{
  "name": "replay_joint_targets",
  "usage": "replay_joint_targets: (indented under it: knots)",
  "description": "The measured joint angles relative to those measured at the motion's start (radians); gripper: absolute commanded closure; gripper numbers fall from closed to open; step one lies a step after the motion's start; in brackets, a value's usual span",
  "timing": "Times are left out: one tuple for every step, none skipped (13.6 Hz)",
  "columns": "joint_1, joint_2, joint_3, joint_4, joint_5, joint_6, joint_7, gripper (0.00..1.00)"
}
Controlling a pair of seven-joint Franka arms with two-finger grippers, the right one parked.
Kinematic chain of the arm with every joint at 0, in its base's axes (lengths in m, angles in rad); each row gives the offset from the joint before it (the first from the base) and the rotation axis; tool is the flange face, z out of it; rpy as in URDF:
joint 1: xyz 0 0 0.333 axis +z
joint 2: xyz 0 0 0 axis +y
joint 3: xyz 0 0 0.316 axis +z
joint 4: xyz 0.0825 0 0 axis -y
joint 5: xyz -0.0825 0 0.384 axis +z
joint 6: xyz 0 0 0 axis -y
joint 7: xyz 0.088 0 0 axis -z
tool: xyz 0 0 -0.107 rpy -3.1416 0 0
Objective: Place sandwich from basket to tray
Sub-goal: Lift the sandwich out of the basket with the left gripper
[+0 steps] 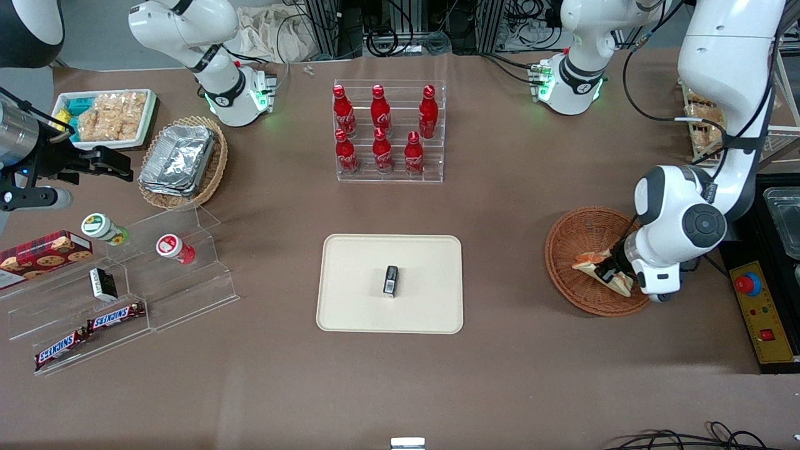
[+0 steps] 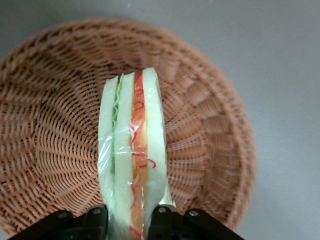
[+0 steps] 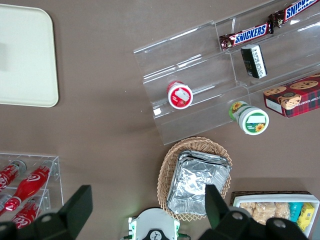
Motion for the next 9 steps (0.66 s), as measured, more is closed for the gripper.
replay_joint_targets:
  knots:
    - [-0.001,-0.010,-0.006,0.046,0.002,-0.066,-0.005,1.00]
    - [-0.004,-0.019,-0.015,0.105,0.003,-0.146,-0.006,1.00]
    - [-0.006,-0.026,-0.031,0.176,0.003,-0.232,-0.009,1.00]
    - [-0.009,-0.032,-0.051,0.251,0.003,-0.316,-0.015,1.00]
    - [-0.013,-0.035,-0.069,0.322,0.003,-0.390,-0.020,1.00]
    - [-0.015,-0.038,-0.088,0.381,0.003,-0.446,-0.022,1.00]
    - [-0.015,-0.039,-0.110,0.427,0.003,-0.480,-0.022,1.00]
    - [-0.015,-0.039,-0.137,0.463,0.002,-0.495,-0.022,1.00]
    - [-0.016,-0.038,-0.166,0.486,0.002,-0.501,-0.022,1.00]
